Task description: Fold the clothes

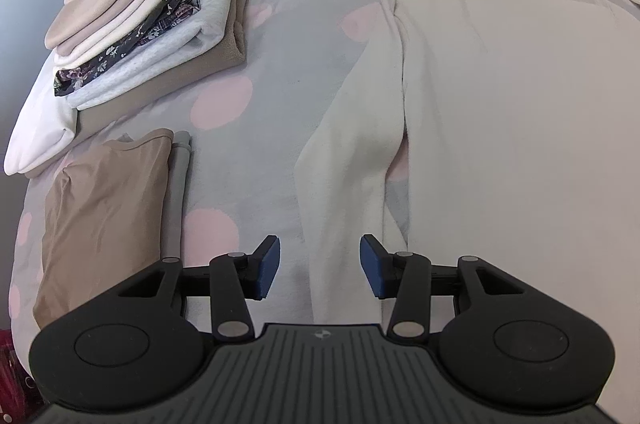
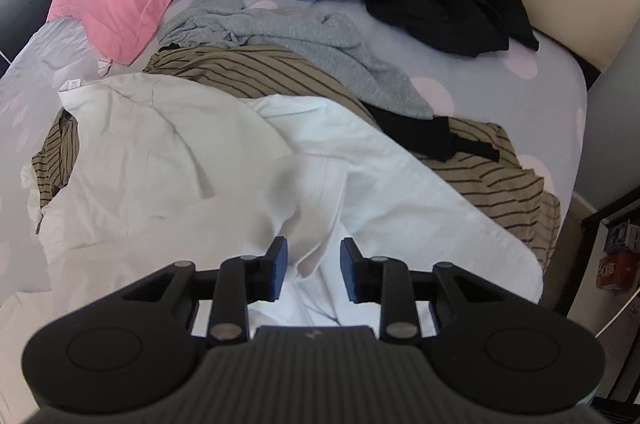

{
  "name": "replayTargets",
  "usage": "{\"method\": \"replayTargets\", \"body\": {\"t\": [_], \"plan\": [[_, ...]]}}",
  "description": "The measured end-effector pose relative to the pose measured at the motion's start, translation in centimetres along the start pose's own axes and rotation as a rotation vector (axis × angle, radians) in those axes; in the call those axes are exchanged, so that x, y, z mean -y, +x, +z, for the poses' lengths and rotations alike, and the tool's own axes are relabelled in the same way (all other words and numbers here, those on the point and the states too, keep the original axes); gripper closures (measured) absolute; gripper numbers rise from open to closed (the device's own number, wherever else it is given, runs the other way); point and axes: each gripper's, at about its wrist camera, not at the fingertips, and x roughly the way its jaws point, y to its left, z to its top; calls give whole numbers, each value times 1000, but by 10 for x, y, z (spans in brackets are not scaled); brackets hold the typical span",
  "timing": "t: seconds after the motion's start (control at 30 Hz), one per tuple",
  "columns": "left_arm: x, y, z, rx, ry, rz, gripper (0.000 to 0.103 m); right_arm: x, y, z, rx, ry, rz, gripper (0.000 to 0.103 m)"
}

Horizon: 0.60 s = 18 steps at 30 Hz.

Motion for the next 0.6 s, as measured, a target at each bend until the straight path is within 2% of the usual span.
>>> {"method": "replayTargets", "body": {"t": [0.03, 0.07, 0.1, 0.17, 0.2, 0.3, 0.5, 0.6], "plan": [[0, 1, 0, -4, 0, 3, 61, 0, 3, -2, -10, 8, 11, 72], [-1, 2, 0, -8, 0, 4, 61, -1, 6, -5, -17, 13, 21, 76], [-1, 3, -1, -13, 0, 6, 61, -1, 7, -6, -21, 17, 30, 85], [-1, 5, -2, -21, -1, 10, 61, -2, 9, -8, -19, 13, 31, 89], [-1, 6, -2, -24, -1, 12, 61, -3, 8, -9, -13, 6, 23, 100], [0, 7, -2, -25, 1, 10, 61, -3, 1, -8, 17, -23, -25, 101], [1, 3, -2, -18, 17, 6, 61, 11, -8, 1, 80, -84, -234, 101], [-1, 1, -1, -12, 16, 3, 61, 21, -8, 2, 76, -76, -270, 101]]}}
